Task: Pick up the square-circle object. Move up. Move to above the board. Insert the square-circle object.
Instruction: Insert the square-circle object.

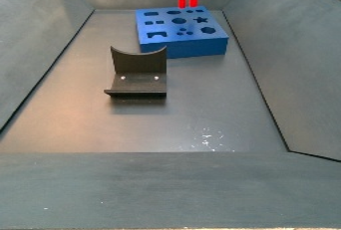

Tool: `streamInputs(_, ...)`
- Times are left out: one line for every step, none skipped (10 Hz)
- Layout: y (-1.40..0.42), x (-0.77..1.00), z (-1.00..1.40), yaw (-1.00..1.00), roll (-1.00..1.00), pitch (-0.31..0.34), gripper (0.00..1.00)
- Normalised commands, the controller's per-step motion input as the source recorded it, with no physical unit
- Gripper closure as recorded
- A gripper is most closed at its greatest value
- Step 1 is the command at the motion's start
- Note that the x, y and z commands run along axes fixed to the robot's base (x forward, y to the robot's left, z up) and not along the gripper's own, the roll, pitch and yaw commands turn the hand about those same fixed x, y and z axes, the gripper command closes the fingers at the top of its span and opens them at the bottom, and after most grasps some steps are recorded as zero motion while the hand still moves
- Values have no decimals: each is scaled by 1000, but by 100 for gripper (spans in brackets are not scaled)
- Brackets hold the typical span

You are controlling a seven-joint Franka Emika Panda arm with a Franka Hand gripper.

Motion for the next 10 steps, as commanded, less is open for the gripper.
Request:
streamInputs(-406,0,-34,274,170,0,100)
streamInputs(-294,-86,-174,277,163,-11,100)
streamInputs(-183,-309,-374,271,197,-57,100)
streamInputs(-203,-386,-377,249,187,-86,100)
streamInputs(-229,-320,-306,237,126,-86,100)
streamInputs(-309,-223,-169,231,121,-67,100)
streamInputs(-389,-94,0,194,129,-27,100)
streamInputs(-197,-6,-9,137,31,-24,100)
streamInputs(-74,0,-111,11,0,-34,100)
streamInputs(0,0,-191,0,0,-13,100)
